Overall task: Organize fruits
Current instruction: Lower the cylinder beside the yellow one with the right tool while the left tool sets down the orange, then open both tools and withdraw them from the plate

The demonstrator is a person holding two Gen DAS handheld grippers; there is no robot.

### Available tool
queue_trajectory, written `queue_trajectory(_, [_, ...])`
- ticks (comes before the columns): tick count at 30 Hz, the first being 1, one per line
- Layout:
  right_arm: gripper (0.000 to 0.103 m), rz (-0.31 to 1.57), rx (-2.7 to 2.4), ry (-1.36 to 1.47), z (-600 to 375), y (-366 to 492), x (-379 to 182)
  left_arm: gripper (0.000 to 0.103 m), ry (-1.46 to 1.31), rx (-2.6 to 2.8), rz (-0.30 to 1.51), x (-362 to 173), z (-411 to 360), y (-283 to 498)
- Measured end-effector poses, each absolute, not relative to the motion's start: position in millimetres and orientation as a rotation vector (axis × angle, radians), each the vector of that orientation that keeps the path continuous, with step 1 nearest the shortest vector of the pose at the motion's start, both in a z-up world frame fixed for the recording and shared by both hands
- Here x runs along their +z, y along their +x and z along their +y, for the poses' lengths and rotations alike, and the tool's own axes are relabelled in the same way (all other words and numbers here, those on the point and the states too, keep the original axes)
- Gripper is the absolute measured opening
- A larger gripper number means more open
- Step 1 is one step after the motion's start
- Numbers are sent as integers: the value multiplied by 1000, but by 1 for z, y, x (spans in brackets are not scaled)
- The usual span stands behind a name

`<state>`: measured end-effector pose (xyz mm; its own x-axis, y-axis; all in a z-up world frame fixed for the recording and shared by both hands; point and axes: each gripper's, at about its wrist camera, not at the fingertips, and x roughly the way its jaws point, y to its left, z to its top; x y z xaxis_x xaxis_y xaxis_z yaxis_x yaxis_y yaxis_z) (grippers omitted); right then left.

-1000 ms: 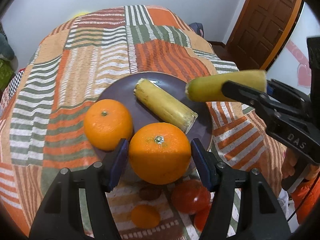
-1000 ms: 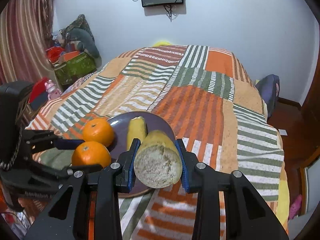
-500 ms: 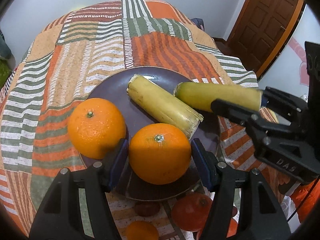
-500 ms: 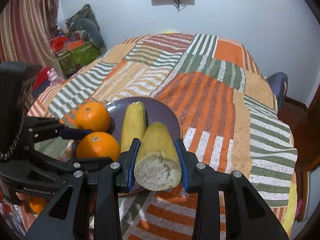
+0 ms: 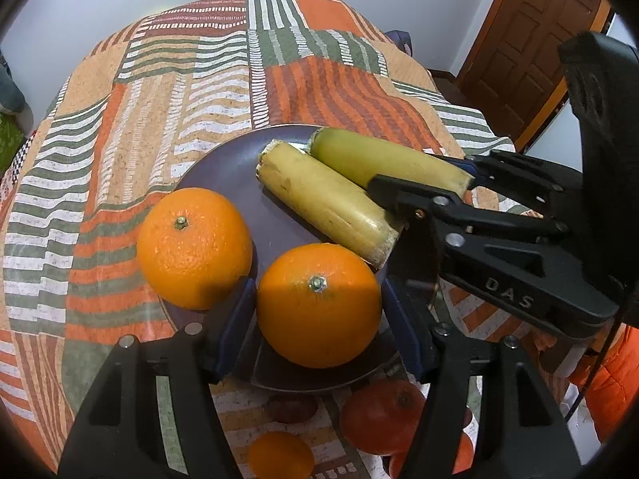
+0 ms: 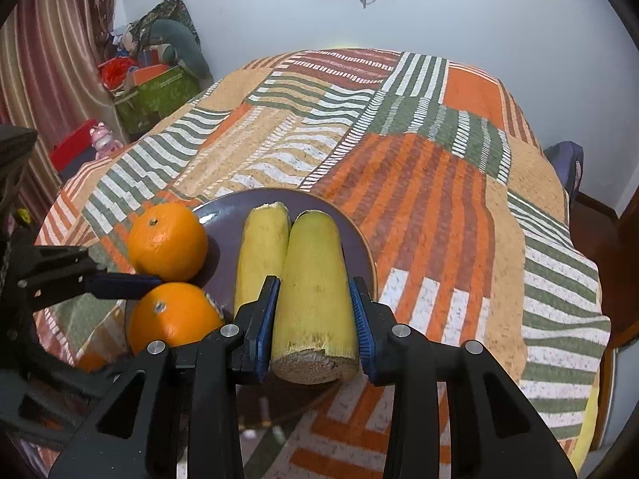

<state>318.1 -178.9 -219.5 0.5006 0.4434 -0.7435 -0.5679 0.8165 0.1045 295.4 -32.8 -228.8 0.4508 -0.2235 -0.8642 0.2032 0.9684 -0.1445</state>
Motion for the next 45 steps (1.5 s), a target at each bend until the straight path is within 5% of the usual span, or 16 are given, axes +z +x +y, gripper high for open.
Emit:
queue_trajectory(21, [33, 850, 616, -165, -181, 307, -201, 65, -41, -211, 984, -187, -18, 277])
queue_trajectory(35, [51, 746, 604, -81, -203, 240, -148, 74, -56, -147, 821, -123, 13, 212])
queue_trajectory(45, [64, 752, 606, -57, -203, 200, -148, 79, -43, -134, 832, -124, 23, 176])
